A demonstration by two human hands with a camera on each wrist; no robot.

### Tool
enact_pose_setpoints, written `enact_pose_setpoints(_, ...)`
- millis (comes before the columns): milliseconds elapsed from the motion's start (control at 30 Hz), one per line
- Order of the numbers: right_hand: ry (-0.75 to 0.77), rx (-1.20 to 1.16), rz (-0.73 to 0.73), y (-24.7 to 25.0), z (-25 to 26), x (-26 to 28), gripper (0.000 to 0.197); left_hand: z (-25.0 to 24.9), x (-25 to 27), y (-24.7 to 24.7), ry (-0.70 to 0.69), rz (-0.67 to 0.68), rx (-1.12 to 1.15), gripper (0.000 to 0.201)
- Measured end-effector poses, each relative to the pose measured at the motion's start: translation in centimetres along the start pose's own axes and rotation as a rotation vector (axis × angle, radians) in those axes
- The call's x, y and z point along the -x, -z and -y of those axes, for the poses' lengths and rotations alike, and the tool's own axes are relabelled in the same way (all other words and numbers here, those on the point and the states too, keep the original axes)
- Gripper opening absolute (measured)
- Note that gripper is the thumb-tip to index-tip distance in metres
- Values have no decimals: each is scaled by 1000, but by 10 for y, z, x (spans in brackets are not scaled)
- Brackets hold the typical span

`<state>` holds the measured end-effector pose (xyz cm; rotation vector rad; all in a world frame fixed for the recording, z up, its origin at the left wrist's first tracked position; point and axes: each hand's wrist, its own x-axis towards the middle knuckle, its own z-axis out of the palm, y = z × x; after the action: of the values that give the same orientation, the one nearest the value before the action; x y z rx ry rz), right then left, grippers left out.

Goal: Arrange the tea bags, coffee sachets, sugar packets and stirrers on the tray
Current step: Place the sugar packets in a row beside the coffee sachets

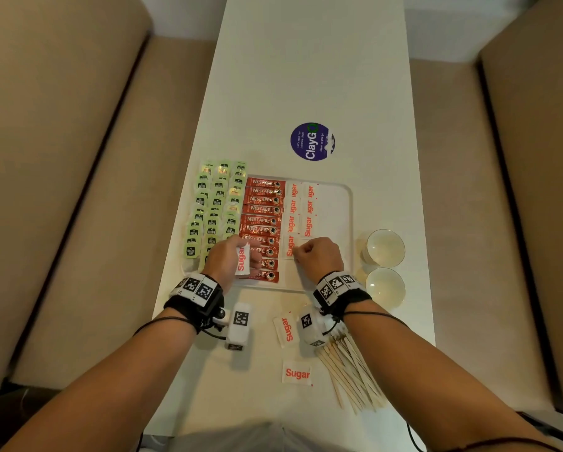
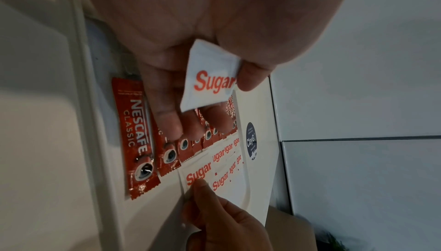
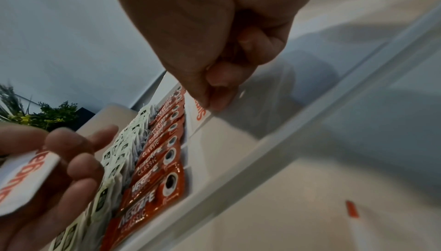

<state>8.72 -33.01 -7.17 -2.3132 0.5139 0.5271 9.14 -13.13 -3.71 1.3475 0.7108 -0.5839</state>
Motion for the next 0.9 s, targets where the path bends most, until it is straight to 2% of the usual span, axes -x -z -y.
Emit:
enact_pose_setpoints(133, 1, 3, -4, -1, 1, 1, 39, 0, 1, -1, -57, 15, -66, 27)
enact_pose_setpoints(367, 9, 36, 0, -2, 1, -1, 40, 1, 1, -1, -23, 86, -94, 17)
enact_pose_setpoints(567, 2, -77, -5, -4, -2, 0, 35, -1, 2, -3, 3, 150, -123, 32)
enact_pose_setpoints(667, 81, -136, 29, -5, -2, 7, 33, -1, 1, -4, -6, 175, -170, 35)
enact_pose_setpoints(767, 198, -200, 113, -2, 1, 20, 28, 2, -2, -5, -16, 194, -208, 28)
enact_pose_setpoints(900, 260, -257, 175, -1, 3, 30, 21, 10, -6, -5, -115, 206, -284, 21)
